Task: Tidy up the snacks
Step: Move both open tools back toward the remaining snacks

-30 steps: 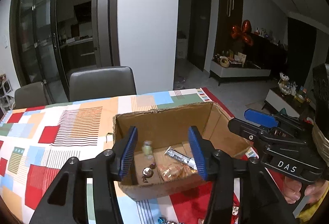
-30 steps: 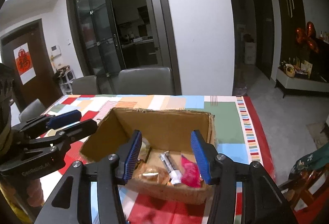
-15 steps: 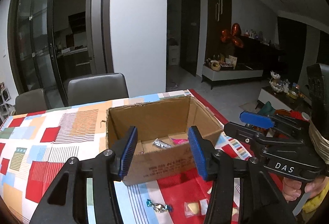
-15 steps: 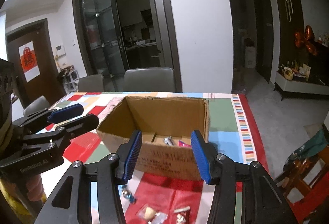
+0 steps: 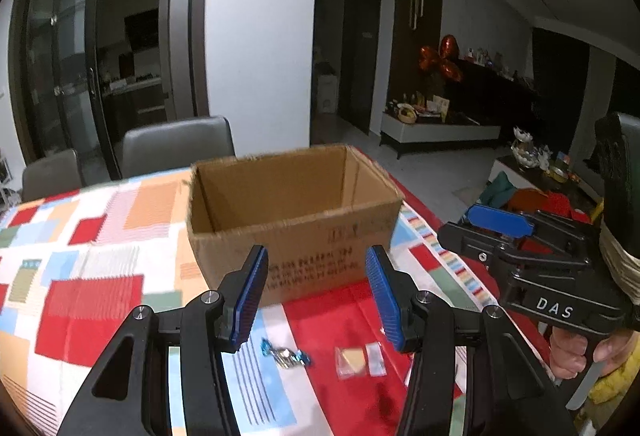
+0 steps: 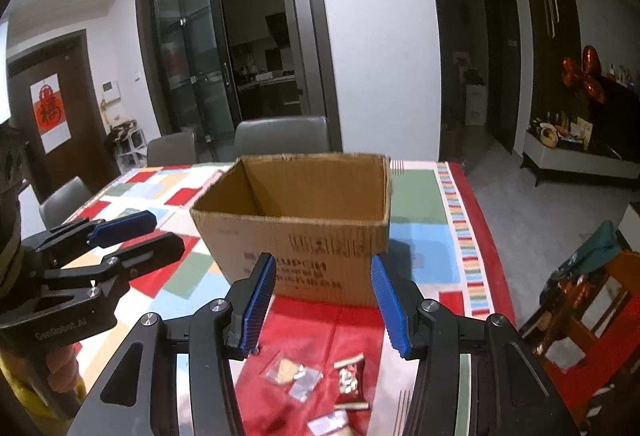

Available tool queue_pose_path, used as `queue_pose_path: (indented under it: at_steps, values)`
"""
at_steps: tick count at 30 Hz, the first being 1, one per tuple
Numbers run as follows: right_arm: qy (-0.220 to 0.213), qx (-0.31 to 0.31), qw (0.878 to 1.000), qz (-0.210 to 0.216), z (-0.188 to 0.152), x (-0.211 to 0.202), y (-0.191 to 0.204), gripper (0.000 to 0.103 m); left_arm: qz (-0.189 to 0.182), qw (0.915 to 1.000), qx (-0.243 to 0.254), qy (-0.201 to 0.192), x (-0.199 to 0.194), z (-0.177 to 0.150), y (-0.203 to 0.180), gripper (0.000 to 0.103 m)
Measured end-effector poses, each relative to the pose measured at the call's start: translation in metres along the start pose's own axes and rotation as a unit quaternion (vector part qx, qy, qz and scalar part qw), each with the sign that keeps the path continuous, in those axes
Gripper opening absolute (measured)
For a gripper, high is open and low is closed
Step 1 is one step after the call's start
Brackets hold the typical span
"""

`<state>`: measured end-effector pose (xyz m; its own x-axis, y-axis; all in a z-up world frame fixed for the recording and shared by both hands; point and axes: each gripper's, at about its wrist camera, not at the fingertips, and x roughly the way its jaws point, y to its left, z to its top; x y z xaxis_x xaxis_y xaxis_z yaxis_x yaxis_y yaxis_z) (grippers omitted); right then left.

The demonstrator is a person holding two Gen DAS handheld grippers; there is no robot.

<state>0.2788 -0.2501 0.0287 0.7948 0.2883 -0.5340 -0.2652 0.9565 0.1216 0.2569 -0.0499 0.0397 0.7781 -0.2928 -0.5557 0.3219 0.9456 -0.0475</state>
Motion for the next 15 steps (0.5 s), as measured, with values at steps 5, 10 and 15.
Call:
queue_pose_path:
  at_steps: [5,10,15]
  values:
    - [0.024,0.005,1.000,0.001,-0.019,0.006,-0.005,0.051,-0.014,0.9997,0.004,0.018,0.009,-0.017,-0.008,0.050]
    - [0.049,0.012,0.999,0.001,-0.036,0.015,-0.008,0.051,-0.027,0.9988,0.008,0.040,0.021,-0.035,-0.011,0.050]
    - [0.074,0.015,0.997,0.000,-0.055,0.025,-0.012,0.051,-0.041,0.9969,0.019,0.065,0.038,-0.052,-0.014,0.050]
